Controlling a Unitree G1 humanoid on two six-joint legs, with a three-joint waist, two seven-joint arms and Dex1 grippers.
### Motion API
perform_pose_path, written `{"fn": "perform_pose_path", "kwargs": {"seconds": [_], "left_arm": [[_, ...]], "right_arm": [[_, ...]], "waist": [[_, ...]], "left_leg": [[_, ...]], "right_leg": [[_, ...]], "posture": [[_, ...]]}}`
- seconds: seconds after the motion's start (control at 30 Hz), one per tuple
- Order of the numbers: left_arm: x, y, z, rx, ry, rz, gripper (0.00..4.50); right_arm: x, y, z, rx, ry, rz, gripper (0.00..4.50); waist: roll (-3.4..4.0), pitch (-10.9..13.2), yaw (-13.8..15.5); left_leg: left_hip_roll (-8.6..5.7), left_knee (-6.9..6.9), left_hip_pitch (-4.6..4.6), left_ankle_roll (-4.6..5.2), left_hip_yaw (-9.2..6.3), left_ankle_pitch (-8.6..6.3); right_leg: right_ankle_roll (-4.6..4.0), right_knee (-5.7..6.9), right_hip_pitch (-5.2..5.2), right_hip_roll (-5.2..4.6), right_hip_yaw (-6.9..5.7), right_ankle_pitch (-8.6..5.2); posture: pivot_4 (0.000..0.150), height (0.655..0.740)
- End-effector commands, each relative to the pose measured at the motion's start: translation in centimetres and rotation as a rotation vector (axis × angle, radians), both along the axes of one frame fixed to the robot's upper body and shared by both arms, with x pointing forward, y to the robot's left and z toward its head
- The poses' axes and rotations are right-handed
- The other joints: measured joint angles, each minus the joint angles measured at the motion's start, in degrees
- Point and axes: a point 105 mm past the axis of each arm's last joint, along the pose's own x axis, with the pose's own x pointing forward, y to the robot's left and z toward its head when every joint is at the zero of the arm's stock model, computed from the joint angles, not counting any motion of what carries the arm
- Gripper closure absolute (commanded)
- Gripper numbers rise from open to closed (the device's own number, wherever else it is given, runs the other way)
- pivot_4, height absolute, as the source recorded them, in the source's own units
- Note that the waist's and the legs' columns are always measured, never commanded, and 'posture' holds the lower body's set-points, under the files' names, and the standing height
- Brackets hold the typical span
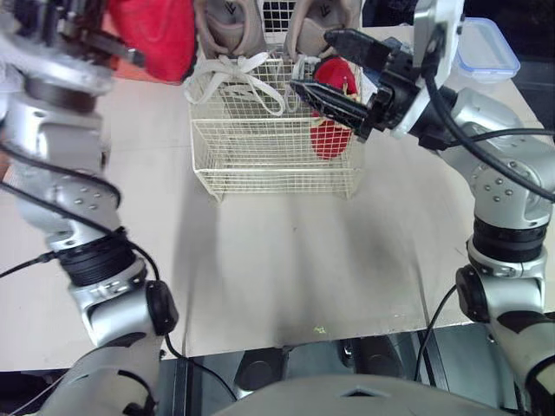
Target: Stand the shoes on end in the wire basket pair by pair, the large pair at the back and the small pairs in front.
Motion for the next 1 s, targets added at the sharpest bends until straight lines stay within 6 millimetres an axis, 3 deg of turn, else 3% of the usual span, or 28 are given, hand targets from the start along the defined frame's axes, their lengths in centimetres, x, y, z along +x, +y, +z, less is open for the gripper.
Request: {"fn": "perform_pose_path", "kwargs": {"seconds": [0.03,0.17,0.43,0.73,1.0], "left_arm": [[-0.6,0.1,0.7,0.003,-0.114,0.106,4.47],[0.3,0.1,-1.2,-0.095,-0.138,0.15,4.47],[1.6,-2.7,-5.8,-0.007,-0.113,0.143,4.47],[3.4,-4.0,-6.1,0.022,-0.104,0.18,4.47],[4.5,-4.9,-8.3,0.114,-0.067,0.229,4.47]], "right_arm": [[-0.5,-0.6,1.4,0.038,-0.045,-0.015,0.0],[-0.5,-1.1,1.4,0.044,-0.041,-0.04,0.0],[-0.4,-1.7,1.5,0.063,-0.029,-0.076,0.0],[-0.5,-1.8,1.5,0.07,-0.025,-0.086,0.0],[-0.6,-2.0,1.5,0.078,-0.026,-0.094,0.0]], "waist": [[0.0,0.0,-0.16],[0.0,0.0,0.08],[0.0,0.0,0.22],[-0.02,-0.02,0.4],[-0.03,-0.06,0.52]], "left_leg": [[0.0,0.0,0.0,0.0,0.02,0.0],[0.0,-0.01,-0.02,-0.01,0.0,0.0],[-0.02,0.01,-0.03,0.0,0.0,0.0],[-0.02,0.05,-0.02,0.0,-0.04,0.01],[-0.03,0.09,-0.02,0.0,-0.08,0.01]], "right_leg": [[0.0,0.0,-0.01,0.0,0.01,0.0],[0.0,-0.02,-0.02,0.0,0.0,0.0],[0.0,-0.01,0.0,-0.02,-0.01,0.0],[0.0,0.02,0.03,0.01,-0.05,0.0],[0.0,0.03,0.08,0.18,-0.08,0.0]], "posture": [[0.15,0.74],[0.15,0.74],[0.15,0.74],[0.15,0.74],[0.15,0.74]]}}
